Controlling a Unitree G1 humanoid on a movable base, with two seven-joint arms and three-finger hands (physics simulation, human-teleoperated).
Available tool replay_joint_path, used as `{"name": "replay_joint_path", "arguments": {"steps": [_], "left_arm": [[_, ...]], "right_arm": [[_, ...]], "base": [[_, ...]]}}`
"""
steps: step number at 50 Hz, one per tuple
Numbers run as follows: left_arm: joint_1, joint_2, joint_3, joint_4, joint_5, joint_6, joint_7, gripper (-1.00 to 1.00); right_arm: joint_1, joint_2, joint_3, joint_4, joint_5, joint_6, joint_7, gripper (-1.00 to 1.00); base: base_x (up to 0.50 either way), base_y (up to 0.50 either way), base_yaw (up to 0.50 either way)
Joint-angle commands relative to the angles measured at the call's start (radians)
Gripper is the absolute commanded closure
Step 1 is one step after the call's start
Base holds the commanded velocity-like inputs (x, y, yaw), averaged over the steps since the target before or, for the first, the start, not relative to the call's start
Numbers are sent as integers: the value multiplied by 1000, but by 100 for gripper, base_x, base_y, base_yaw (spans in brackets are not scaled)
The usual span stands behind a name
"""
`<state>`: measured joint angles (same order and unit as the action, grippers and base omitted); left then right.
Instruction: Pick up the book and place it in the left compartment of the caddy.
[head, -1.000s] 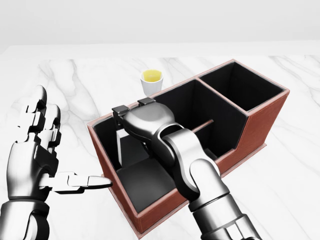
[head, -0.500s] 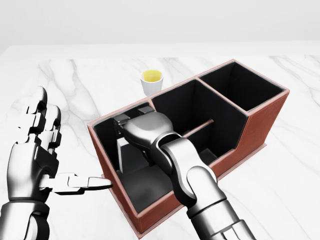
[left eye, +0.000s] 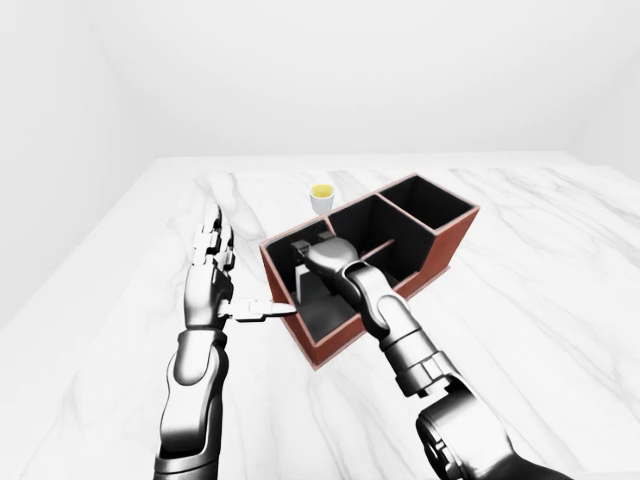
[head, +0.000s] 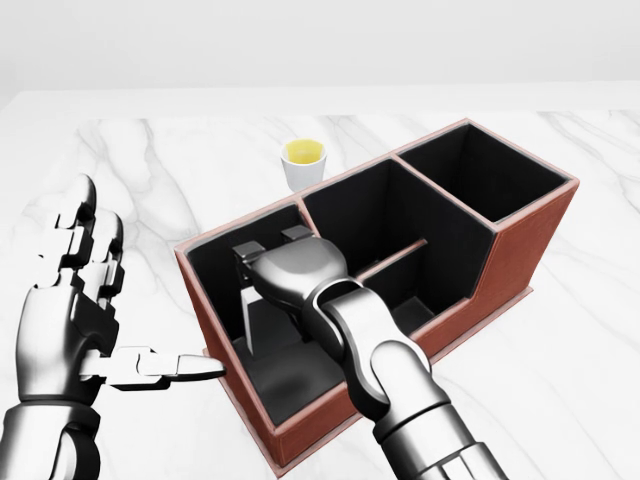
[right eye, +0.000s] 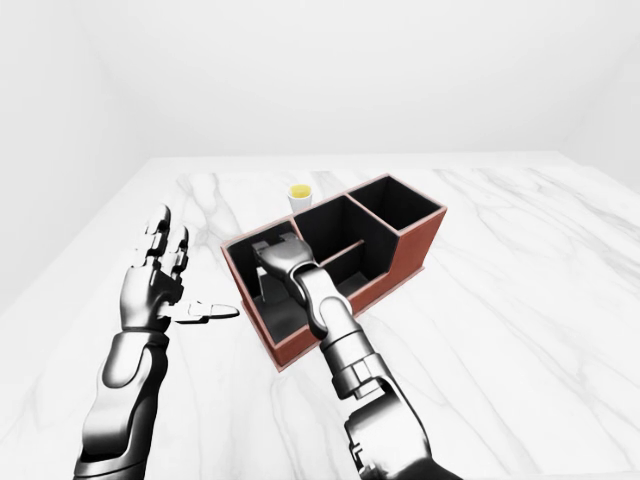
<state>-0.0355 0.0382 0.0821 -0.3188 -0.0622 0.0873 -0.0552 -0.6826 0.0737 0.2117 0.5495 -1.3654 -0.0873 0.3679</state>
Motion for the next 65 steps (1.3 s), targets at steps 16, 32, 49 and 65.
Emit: {"name": "replay_joint_path", "arguments": {"steps": [16,32,49,65], "left_arm": [[3,-2,-4,10,3,0,1,-100],[9,-2,-3,11,2,0,-2,-100],[5,-1,-2,16,1,0,-2,-100],[6,-2,-2,20,1,0,-2,-100]], "right_arm": [[-17,0,-5,133,-35,0,-129,100],[-32,8,6,230,-63,0,-192,100],[-35,15,12,268,-72,0,-215,100],[-30,17,16,275,-89,0,-224,100]], "base": [[0,0,0],[0,0,0],[0,0,0],[0,0,0]]}}
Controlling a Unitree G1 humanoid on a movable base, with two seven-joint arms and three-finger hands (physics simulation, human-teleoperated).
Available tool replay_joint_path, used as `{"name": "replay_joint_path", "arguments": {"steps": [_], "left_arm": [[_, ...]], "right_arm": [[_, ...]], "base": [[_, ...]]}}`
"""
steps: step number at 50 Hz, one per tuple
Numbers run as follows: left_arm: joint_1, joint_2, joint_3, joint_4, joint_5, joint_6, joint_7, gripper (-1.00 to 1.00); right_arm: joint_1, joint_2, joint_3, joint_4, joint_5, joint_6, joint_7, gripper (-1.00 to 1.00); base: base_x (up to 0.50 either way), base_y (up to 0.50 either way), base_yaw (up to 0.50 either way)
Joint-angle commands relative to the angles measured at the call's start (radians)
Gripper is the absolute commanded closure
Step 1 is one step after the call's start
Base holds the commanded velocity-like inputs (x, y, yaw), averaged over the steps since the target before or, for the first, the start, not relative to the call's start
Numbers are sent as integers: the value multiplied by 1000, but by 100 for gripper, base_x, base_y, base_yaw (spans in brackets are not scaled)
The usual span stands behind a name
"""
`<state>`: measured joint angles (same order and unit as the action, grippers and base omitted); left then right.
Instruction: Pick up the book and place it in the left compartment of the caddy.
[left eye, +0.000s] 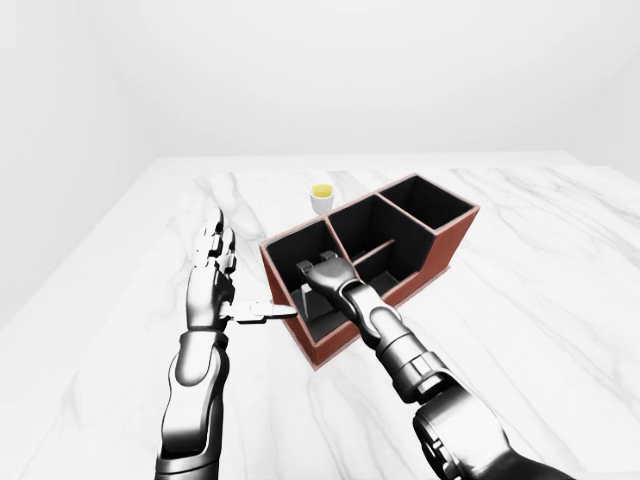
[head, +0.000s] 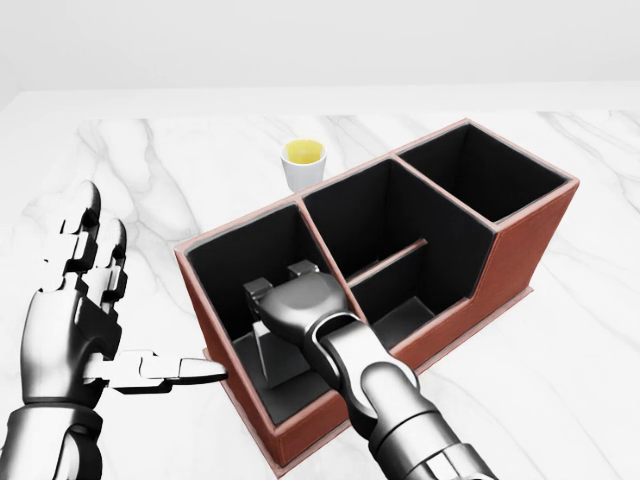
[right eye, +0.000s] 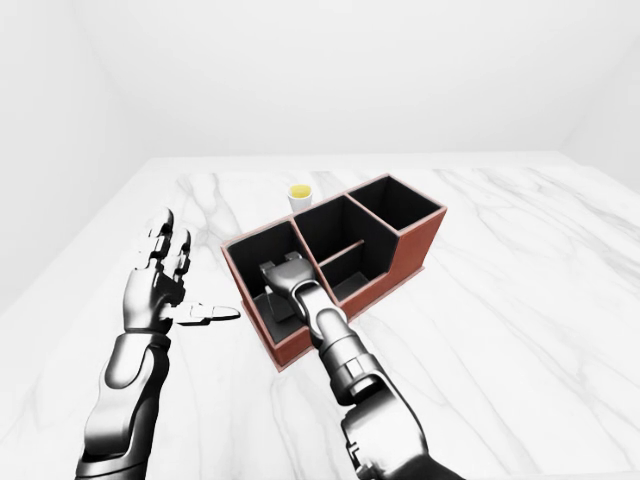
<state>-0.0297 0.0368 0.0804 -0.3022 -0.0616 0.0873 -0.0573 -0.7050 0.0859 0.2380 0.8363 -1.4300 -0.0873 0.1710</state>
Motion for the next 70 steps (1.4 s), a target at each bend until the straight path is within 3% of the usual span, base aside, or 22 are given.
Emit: {"name": "replay_joint_path", "arguments": {"steps": [1,11,15,17,24,36,46,60,70], "left_arm": [[0,0,-1,4,1,0,0,-100],[1,0,0,4,0,0,-1,-100],[4,0,0,3,1,0,-1,-100],[3,0,-1,2,1,0,0,-100],[2,0,0,2,2,0,0,-100],[0,0,-1,-1,2,0,1,-100],[-4,0,-1,0,2,0,1,-100],[0,0,-2,-6,1,0,0,-100],[-2,3,5,-13,-1,0,0,-100]], "right_arm": [[-6,5,-10,-16,-24,0,-24,100],[6,6,-7,-28,-31,0,-17,95],[35,1,-4,-58,-35,0,-10,15],[63,-3,0,-93,-38,0,-1,-13],[114,-12,4,-152,-46,0,12,-54],[126,-12,3,-165,-50,0,12,-58],[40,8,-6,-87,-40,0,9,-49],[162,21,-1,-501,43,0,245,-48],[181,22,-17,-712,132,0,383,-50]], "base": [[0,0,0],[0,0,0],[0,0,0],[0,0,0],[0,0,0],[0,0,0],[0,0,0],[0,0,0],[0,0,0]]}}
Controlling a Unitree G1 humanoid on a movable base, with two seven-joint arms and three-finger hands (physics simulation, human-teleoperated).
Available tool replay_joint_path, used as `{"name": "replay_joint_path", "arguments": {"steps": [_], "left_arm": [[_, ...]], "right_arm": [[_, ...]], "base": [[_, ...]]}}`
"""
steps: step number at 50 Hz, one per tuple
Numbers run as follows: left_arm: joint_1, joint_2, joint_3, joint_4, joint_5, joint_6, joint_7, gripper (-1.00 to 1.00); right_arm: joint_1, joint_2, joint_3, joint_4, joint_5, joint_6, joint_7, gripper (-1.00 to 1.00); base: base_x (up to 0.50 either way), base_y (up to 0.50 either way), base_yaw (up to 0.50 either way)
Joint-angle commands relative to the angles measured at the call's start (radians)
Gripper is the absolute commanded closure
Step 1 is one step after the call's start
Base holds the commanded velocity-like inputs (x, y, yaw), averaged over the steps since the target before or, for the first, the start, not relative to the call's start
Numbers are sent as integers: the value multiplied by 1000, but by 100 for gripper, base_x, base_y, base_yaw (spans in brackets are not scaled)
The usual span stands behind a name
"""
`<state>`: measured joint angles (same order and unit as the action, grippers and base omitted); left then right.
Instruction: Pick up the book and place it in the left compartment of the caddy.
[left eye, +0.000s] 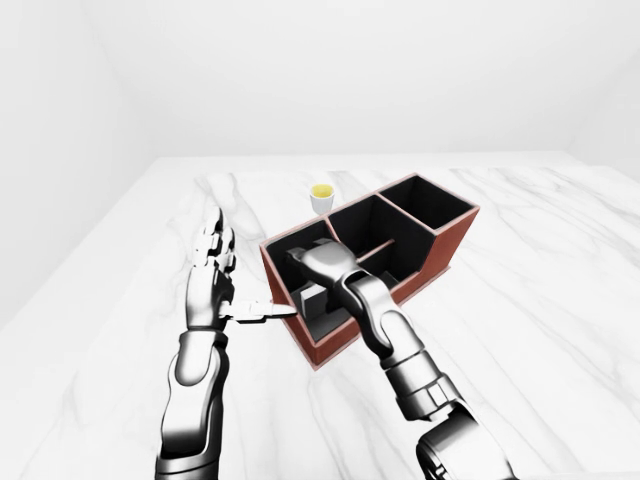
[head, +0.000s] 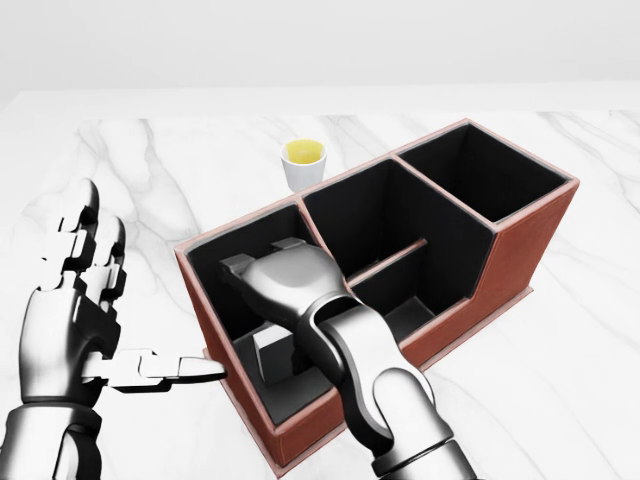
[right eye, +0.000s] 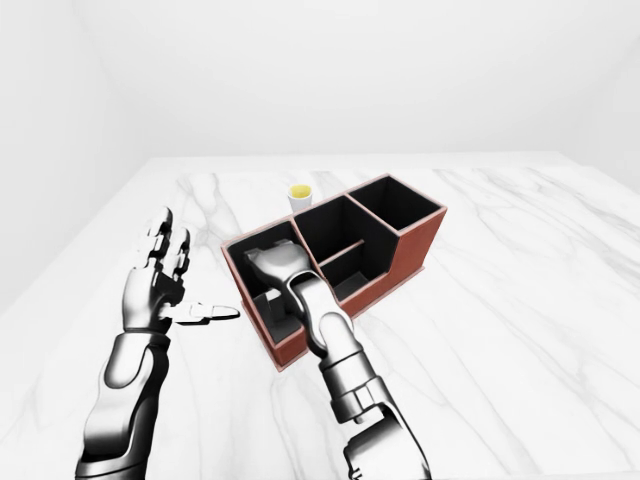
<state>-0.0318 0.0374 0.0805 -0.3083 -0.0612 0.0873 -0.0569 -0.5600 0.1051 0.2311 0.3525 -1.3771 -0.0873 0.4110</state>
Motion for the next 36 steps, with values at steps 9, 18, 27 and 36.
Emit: {"name": "replay_joint_path", "arguments": {"steps": [9,18,27,36], "left_arm": [[1,3,8,-23,-1,0,2,-100],[3,4,14,-51,-1,0,4,-100],[4,3,10,-80,2,0,5,-100],[-2,4,14,-88,0,0,5,-100]], "right_arm": [[113,5,-28,-458,235,0,269,-55],[210,-22,-79,-743,485,0,287,-62],[383,-157,-205,-889,814,65,206,-84],[375,-200,-283,-827,1043,63,84,-100]], "base": [[0,0,0],[0,0,0],[0,0,0],[0,0,0]]}}
